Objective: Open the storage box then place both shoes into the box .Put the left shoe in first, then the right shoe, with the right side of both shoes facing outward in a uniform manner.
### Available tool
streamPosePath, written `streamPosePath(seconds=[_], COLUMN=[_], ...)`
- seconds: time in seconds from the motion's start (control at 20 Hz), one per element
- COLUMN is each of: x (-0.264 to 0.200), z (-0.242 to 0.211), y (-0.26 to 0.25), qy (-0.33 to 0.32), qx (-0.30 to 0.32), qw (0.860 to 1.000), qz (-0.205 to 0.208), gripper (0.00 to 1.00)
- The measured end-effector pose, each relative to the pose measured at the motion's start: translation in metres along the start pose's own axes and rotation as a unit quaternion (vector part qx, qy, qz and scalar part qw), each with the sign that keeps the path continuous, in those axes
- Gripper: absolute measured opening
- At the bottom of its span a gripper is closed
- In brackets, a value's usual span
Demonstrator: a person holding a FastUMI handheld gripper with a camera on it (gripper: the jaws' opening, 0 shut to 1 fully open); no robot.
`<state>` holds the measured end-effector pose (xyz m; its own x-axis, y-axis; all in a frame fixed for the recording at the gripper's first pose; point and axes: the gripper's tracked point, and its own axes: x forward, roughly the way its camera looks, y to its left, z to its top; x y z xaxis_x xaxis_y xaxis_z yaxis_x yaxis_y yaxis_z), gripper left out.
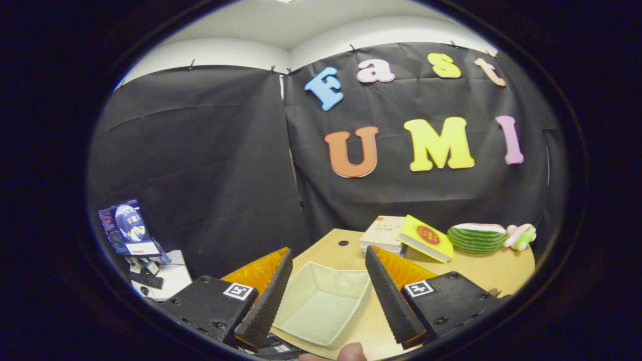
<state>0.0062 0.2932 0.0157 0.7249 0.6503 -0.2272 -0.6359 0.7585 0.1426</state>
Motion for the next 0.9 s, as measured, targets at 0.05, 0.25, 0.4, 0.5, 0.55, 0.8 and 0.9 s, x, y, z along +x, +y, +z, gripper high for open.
streamPosePath(seconds=[0.05, 0.25, 0.4, 0.5, 0.55, 0.8, 0.9], x=[-0.009, -0.043, -0.059, -0.064, -0.064, -0.053, -0.045], z=[-0.001, -0.014, -0.037, -0.054, -0.064, -0.120, -0.149], y=[-0.017, -0.082, -0.115, -0.133, -0.143, -0.198, -0.216], qy=[-0.001, 0.005, 0.034, 0.056, 0.069, 0.159, 0.201], qx=[-0.003, -0.031, -0.038, -0.020, -0.010, 0.019, 0.033], qw=[1.000, 0.996, 0.994, 0.993, 0.992, 0.978, 0.969], qz=[-0.017, -0.082, -0.099, -0.099, -0.103, -0.131, -0.138], gripper=[0.94, 0.94, 0.94, 0.94, 0.94, 0.94, 0.94])
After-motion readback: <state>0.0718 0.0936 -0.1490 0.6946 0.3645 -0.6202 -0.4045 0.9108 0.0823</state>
